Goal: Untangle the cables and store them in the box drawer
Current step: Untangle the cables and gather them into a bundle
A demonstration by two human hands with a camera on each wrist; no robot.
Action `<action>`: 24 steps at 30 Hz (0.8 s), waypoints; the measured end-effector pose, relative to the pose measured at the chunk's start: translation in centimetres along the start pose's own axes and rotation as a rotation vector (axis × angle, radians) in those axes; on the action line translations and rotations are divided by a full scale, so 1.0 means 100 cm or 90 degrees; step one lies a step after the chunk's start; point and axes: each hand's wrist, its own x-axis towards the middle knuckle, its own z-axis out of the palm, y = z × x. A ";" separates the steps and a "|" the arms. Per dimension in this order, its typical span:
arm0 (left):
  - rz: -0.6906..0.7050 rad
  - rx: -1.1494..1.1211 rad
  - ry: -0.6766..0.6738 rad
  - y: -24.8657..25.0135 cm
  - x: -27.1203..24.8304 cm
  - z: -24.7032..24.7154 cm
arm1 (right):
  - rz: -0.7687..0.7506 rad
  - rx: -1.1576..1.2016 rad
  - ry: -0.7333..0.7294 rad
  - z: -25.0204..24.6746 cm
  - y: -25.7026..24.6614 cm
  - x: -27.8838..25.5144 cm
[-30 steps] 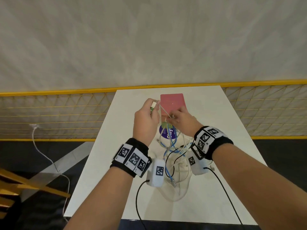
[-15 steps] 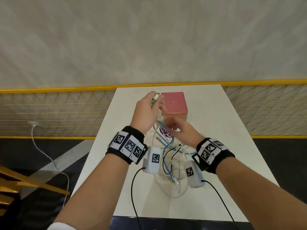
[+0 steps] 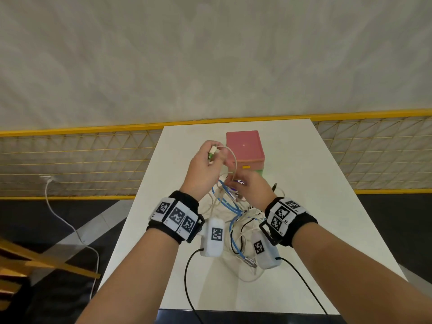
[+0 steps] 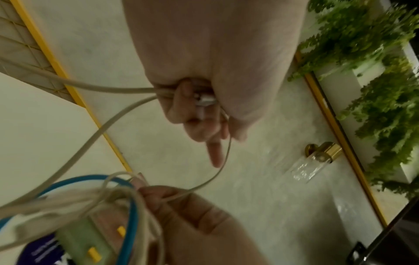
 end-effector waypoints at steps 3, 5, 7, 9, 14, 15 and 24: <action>-0.097 0.061 -0.056 -0.024 -0.007 0.010 | -0.032 -0.016 0.028 -0.003 -0.002 0.005; -0.167 0.033 -0.071 -0.034 -0.010 0.015 | -0.038 -0.026 0.024 -0.010 -0.005 0.006; -0.198 0.027 -0.063 -0.039 -0.009 0.018 | -0.043 -0.022 0.010 -0.017 -0.007 0.005; -0.207 0.029 -0.059 -0.042 -0.005 0.019 | -0.040 0.019 -0.015 -0.021 -0.007 0.004; -0.262 0.082 -0.164 -0.044 0.004 0.015 | 0.008 0.205 -0.013 -0.027 -0.008 -0.004; -0.259 0.102 -0.170 -0.046 0.005 0.014 | 0.014 0.225 -0.007 -0.028 -0.006 -0.005; -0.214 0.218 0.031 -0.060 0.015 -0.011 | -0.012 -0.086 0.219 -0.054 0.008 -0.006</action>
